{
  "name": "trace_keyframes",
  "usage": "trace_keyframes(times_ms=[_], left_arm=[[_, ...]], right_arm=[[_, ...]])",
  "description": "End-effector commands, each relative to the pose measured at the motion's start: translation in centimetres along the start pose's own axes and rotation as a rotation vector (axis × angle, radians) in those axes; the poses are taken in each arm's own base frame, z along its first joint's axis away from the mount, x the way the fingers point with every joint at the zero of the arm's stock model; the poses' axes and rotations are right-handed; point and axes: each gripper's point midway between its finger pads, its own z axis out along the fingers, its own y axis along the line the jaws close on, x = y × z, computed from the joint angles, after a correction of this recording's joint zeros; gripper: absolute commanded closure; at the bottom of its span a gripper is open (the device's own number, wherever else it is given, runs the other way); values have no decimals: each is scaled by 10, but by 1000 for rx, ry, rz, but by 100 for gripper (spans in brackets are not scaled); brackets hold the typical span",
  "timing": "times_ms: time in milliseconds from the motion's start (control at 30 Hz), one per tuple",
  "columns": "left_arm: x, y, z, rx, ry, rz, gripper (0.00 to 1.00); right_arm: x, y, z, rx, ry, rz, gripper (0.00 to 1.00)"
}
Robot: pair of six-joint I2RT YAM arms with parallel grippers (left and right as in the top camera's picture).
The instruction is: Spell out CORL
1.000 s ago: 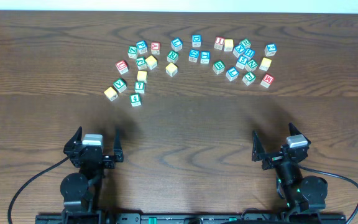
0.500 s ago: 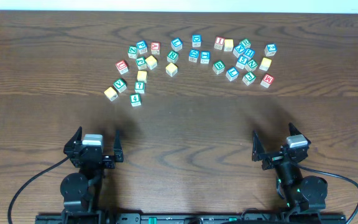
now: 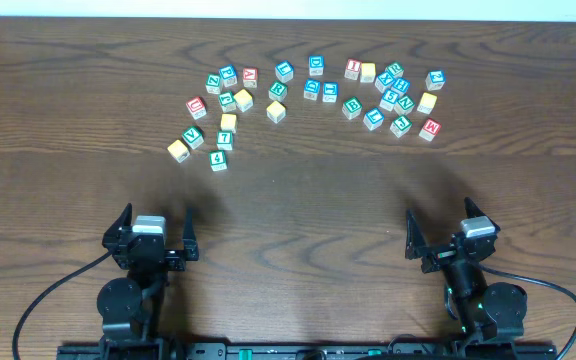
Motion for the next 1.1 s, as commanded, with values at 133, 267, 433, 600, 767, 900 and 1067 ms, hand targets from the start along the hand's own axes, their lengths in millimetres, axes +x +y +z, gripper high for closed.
trace_keyframes(times_ms=[133,267,433,600,767,900,1067], left_arm=[[12,-3,2,12,27,-75,4],[-1,-4,0,22,4,-115,4],[-31,-14,-5,95,-3,-126,4],[-56,-23,-1,160,73,-168,4],[-81,-26,9,196,214,-199,4],[-105,-27,17,216,330,-220,4],[-130,-23,25,207,483,-242,4]], right_arm=[[1,0,0,-3,0,12,1],[1,0,0,-3,0,12,1],[1,0,0,-3,0,12,1],[1,0,0,-3,0,12,1],[1,0,0,-3,-1,12,1],[1,0,0,-3,-1,12,1],[0,0,0,0,-4,10,1]])
